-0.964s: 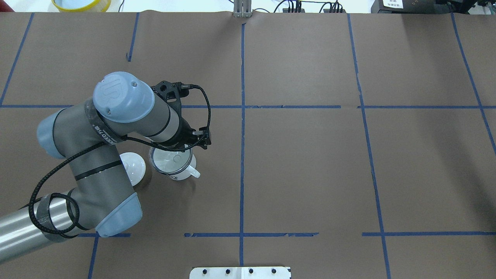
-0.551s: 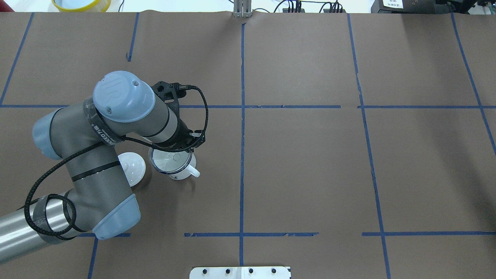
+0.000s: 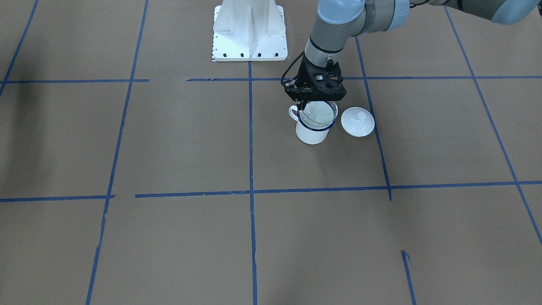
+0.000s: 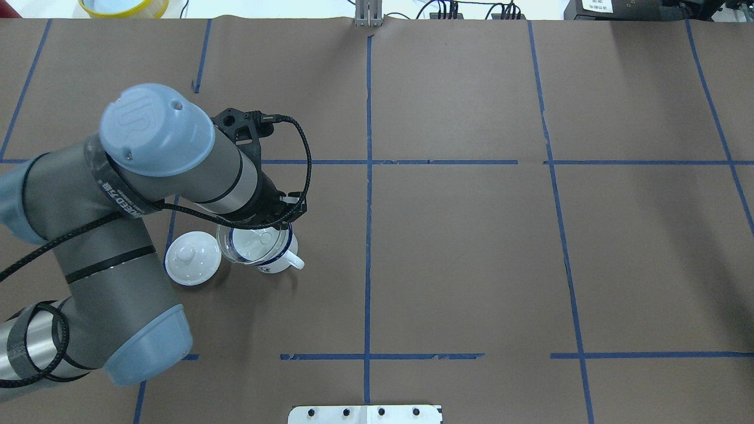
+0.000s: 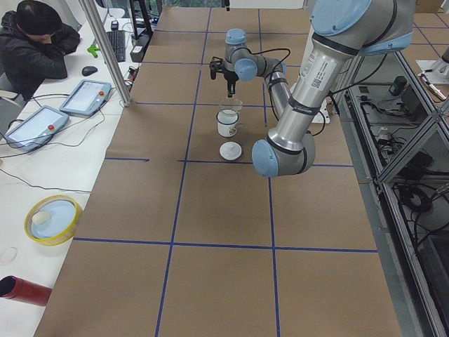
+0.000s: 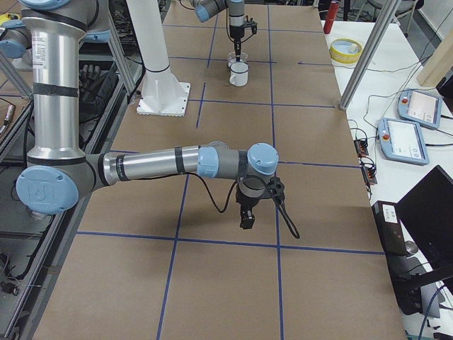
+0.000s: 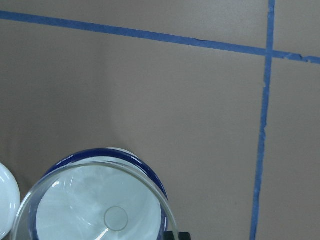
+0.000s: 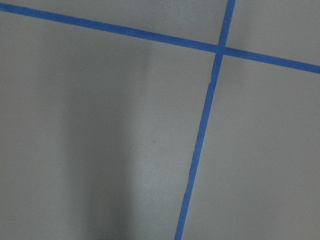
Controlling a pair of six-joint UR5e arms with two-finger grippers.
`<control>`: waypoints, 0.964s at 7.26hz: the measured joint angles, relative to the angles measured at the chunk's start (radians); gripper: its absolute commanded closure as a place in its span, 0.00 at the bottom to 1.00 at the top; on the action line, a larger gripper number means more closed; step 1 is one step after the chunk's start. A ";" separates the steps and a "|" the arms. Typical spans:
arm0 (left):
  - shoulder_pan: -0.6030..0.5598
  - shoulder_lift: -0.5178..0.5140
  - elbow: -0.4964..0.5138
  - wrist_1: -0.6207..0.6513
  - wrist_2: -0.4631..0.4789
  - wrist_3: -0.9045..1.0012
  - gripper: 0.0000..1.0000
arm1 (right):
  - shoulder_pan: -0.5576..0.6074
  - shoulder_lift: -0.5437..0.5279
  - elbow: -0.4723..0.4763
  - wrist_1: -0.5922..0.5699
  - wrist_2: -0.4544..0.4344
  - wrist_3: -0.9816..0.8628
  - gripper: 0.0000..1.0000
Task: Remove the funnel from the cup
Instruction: 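Lift the glass funnel out of the mug, moving it farther from the robot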
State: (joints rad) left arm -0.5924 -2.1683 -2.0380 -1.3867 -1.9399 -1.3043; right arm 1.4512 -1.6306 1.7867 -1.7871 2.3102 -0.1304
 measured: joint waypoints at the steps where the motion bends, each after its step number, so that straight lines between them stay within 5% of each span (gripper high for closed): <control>1: -0.035 -0.039 -0.023 0.072 0.001 -0.021 1.00 | 0.000 0.000 0.000 0.000 0.000 0.000 0.00; 3: -0.087 -0.065 -0.004 0.033 0.094 -0.197 1.00 | 0.000 0.000 0.000 0.000 0.000 0.000 0.00; 7: -0.122 -0.057 0.365 -0.577 0.438 -0.792 1.00 | 0.000 0.000 0.000 0.000 0.000 0.000 0.00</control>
State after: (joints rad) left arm -0.7148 -2.2254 -1.6733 -1.9636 -1.5014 -2.0964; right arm 1.4511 -1.6306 1.7871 -1.7871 2.3102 -0.1304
